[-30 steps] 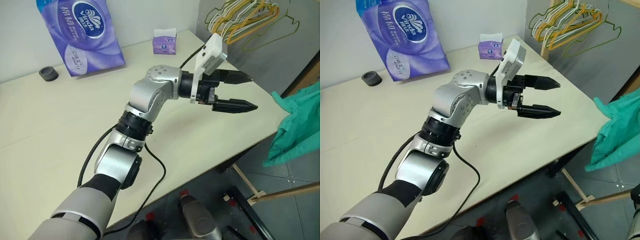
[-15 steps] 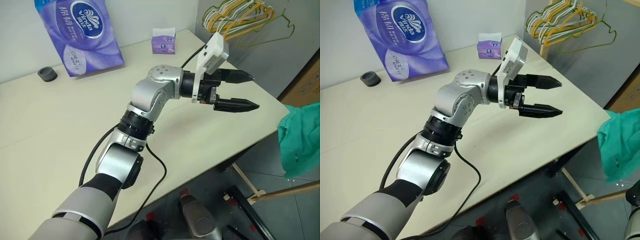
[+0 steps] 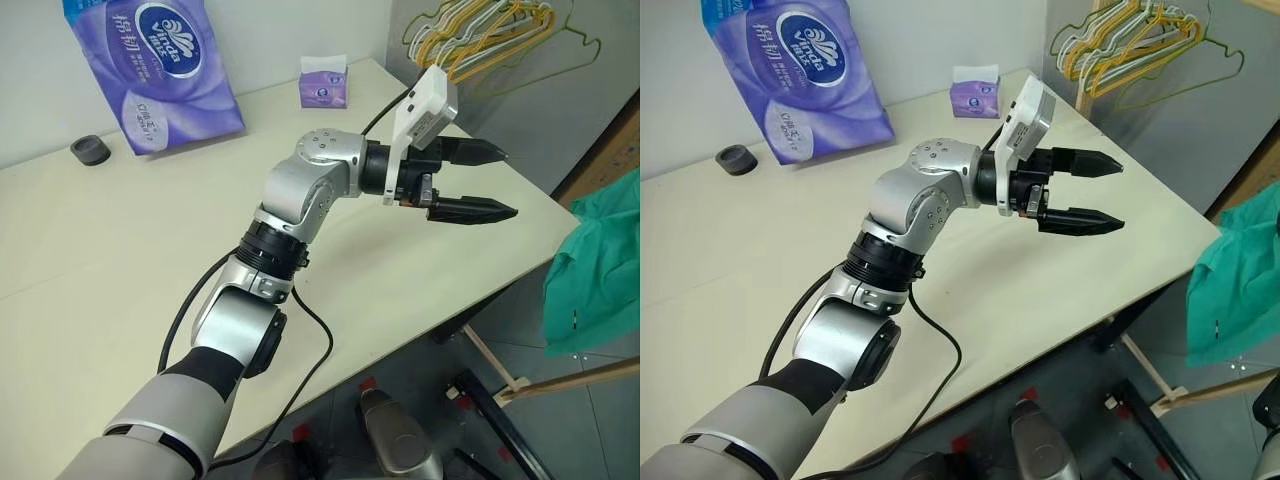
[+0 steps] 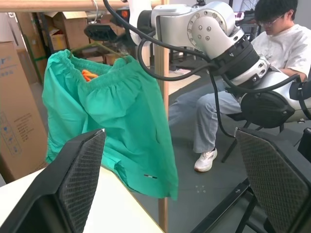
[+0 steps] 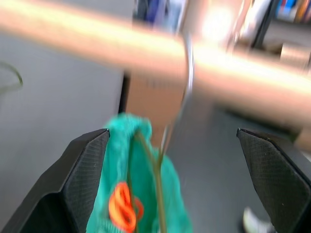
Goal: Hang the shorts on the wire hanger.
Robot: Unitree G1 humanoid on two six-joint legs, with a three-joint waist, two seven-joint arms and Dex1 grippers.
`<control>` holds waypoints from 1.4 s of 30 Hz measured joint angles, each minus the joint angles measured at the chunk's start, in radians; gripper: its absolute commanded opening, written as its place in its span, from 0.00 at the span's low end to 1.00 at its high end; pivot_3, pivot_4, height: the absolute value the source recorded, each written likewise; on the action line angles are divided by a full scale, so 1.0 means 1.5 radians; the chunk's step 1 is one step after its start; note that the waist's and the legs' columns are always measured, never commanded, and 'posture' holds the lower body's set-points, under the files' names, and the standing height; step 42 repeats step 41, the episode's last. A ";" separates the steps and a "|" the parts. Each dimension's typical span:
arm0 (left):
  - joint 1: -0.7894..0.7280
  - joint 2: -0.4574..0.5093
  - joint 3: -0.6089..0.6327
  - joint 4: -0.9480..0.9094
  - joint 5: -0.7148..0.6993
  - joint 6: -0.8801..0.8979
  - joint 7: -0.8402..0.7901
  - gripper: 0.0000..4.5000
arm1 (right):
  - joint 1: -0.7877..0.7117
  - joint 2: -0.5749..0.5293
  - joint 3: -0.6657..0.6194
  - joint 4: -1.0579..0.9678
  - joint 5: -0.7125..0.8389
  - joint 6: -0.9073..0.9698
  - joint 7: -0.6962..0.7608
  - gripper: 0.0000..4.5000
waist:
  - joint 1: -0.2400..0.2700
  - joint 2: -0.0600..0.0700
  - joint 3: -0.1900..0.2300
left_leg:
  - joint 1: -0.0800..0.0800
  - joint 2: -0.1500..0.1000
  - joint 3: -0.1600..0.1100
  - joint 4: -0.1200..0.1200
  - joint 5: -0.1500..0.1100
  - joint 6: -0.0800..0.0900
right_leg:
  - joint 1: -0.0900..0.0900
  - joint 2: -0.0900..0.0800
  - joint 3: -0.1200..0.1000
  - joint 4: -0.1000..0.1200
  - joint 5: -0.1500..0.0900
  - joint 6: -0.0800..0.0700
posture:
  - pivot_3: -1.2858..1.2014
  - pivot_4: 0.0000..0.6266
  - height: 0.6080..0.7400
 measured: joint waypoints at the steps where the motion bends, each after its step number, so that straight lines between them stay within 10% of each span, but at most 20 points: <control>1: 0.000 0.000 0.000 0.000 0.003 -0.002 0.002 1.00 | 0.011 0.001 0.009 -0.007 -0.005 -0.044 0.007 0.99 | -0.001 0.000 0.000 | 0.000 0.000 0.000 0.000 0.000 0.000 | 0.000 0.000 0.001 0.000 0.000 0.000 | 0.34 0.26 1.00; 18: 0.141 0.113 0.057 -0.086 0.041 -0.003 0.149 1.00 | 0.139 0.100 0.262 -0.209 -0.018 -0.356 0.206 0.99 | 0.018 -0.002 -0.004 | 0.002 -0.002 -0.001 0.003 0.000 -0.001 | 0.000 -0.005 0.000 0.002 0.003 -0.001 | 0.39 0.20 1.00; 26: 0.337 0.149 0.167 -0.163 0.146 0.015 0.463 1.00 | 0.216 0.278 0.395 -0.208 0.066 -0.334 0.296 0.99 | 0.044 -0.006 -0.016 | 0.002 -0.004 -0.004 0.003 0.000 0.000 | 0.000 -0.009 -0.003 0.003 0.003 -0.001 | 0.44 0.17 1.00; 33: 0.560 0.137 0.228 -0.287 0.272 0.079 0.718 1.00 | 0.222 0.387 0.437 -0.115 0.092 -0.327 0.316 0.99 | 0.124 -0.016 -0.030 | -0.002 -0.004 -0.011 0.004 0.000 0.000 | -0.002 -0.011 -0.010 0.003 0.005 -0.003 | 0.49 0.16 1.00; 42: 0.628 0.103 0.292 -0.327 0.269 0.077 0.791 1.00 | 0.195 0.468 0.467 0.070 0.080 -0.370 0.328 0.99 | 0.240 -0.019 -0.034 | -0.002 -0.004 -0.016 0.004 0.004 -0.004 | -0.001 -0.010 -0.017 0.003 0.008 -0.009 | 0.53 0.17 1.00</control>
